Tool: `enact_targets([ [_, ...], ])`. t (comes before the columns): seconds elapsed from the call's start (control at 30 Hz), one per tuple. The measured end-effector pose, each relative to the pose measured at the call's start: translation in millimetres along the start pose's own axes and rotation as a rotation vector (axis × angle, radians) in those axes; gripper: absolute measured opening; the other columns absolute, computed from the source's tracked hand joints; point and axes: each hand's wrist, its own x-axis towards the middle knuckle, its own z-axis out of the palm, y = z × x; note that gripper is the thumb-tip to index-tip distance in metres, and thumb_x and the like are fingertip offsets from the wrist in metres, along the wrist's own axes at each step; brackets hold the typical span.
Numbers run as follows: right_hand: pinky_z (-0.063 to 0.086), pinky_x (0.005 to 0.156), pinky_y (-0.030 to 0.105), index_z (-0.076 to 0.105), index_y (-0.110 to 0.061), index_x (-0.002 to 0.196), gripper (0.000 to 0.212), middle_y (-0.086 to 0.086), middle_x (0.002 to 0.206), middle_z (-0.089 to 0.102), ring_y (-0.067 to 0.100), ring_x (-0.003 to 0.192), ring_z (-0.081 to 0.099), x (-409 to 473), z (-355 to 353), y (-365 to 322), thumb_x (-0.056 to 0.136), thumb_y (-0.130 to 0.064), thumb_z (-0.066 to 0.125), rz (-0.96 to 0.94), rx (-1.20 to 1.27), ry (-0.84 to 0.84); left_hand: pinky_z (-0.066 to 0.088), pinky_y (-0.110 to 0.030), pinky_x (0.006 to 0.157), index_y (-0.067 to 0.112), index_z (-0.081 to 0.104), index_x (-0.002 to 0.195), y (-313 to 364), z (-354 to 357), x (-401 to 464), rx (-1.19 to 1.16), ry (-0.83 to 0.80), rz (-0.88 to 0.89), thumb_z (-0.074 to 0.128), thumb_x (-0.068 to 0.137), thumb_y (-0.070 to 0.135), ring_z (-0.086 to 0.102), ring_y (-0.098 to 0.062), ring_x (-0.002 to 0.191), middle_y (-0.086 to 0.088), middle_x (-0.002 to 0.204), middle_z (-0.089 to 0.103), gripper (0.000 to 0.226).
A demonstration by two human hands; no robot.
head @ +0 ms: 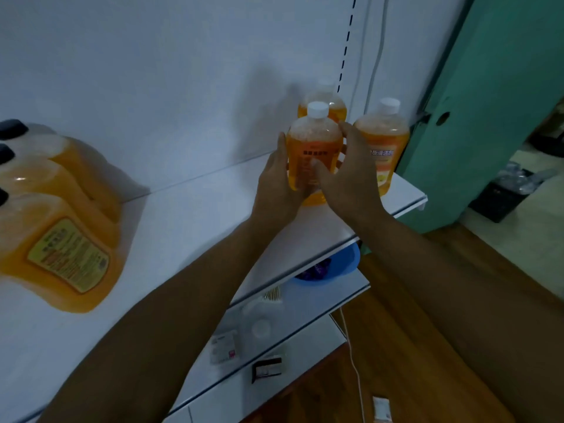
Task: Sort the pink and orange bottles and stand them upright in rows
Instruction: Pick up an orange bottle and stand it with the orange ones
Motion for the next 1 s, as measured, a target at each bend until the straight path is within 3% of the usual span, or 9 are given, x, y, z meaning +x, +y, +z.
enact_targets([
  [0.1,0.030,0.115,0.040,0.032,-0.007,0.146,0.071,0.012,0.146,0.038,0.024,0.138,0.033,-2,-5,-5,0.085,-0.021,0.066,-0.081,-0.068,0.008,0.053,-0.048,0.092,0.009,0.014,0.153,2,2,-3,0.010,-0.014,-0.033,0.071,0.075,0.057,0.055,-0.025,0.120,-0.011,0.139,0.050,0.108],
  [0.17,0.021,0.118,0.029,0.029,-0.010,0.148,0.071,0.011,0.153,0.030,0.024,0.143,0.026,-5,-9,-11,0.088,-0.024,0.064,-0.140,-0.089,0.009,0.046,-0.048,0.102,0.006,0.010,0.154,9,-2,-9,0.050,-0.029,-0.069,0.075,0.076,0.052,0.048,-0.028,0.128,-0.014,0.145,0.045,0.111],
  [0.27,0.014,0.114,0.018,0.029,-0.013,0.149,0.067,0.006,0.156,0.028,0.019,0.145,0.022,-17,-14,-26,0.092,-0.030,0.059,-0.234,-0.076,-0.040,0.034,-0.034,0.109,0.006,0.011,0.153,14,-18,-30,0.175,-0.031,-0.127,0.074,0.079,0.045,0.039,-0.027,0.136,-0.013,0.151,0.037,0.105],
  [0.4,0.025,0.117,0.035,0.034,-0.013,0.148,0.061,0.005,0.154,0.035,0.018,0.143,0.028,-53,-7,-51,0.095,-0.037,0.053,-0.322,0.012,-0.209,0.034,-0.040,0.113,0.009,0.036,0.147,19,-54,-80,0.279,-0.068,-0.149,0.066,0.088,0.040,0.044,-0.025,0.134,-0.010,0.147,0.046,0.074],
  [0.53,0.033,0.113,0.036,0.035,-0.022,0.147,0.059,-0.003,0.152,0.038,0.014,0.139,0.035,-98,20,-76,0.095,-0.042,0.055,-0.313,0.104,-0.457,0.035,-0.031,0.106,0.013,0.045,0.142,29,-103,-147,0.425,0.020,-0.221,0.062,0.091,0.038,0.048,-0.022,0.131,-0.006,0.144,0.051,0.059],
  [0.73,0.043,0.101,0.044,0.041,-0.021,0.142,0.059,0.000,0.142,0.048,0.020,0.127,0.047,-172,72,-144,0.092,-0.048,0.056,-0.350,0.191,-0.675,0.041,-0.034,0.100,0.014,0.052,0.136,25,-198,-246,0.565,0.199,-0.420,0.063,0.091,0.036,0.053,-0.024,0.123,-0.006,0.136,0.058,0.051],
  [1.0,0.044,0.102,0.045,0.043,-0.023,0.139,0.058,-0.003,0.143,0.047,0.018,0.126,0.049,-264,139,-240,0.090,-0.050,0.057,-0.336,0.270,-0.822,0.038,-0.043,0.109,0.017,0.048,0.139,-4,-314,-344,0.632,0.391,-0.597,0.060,0.090,0.044,0.046,-0.021,0.131,-0.003,0.143,0.051,0.057],
])
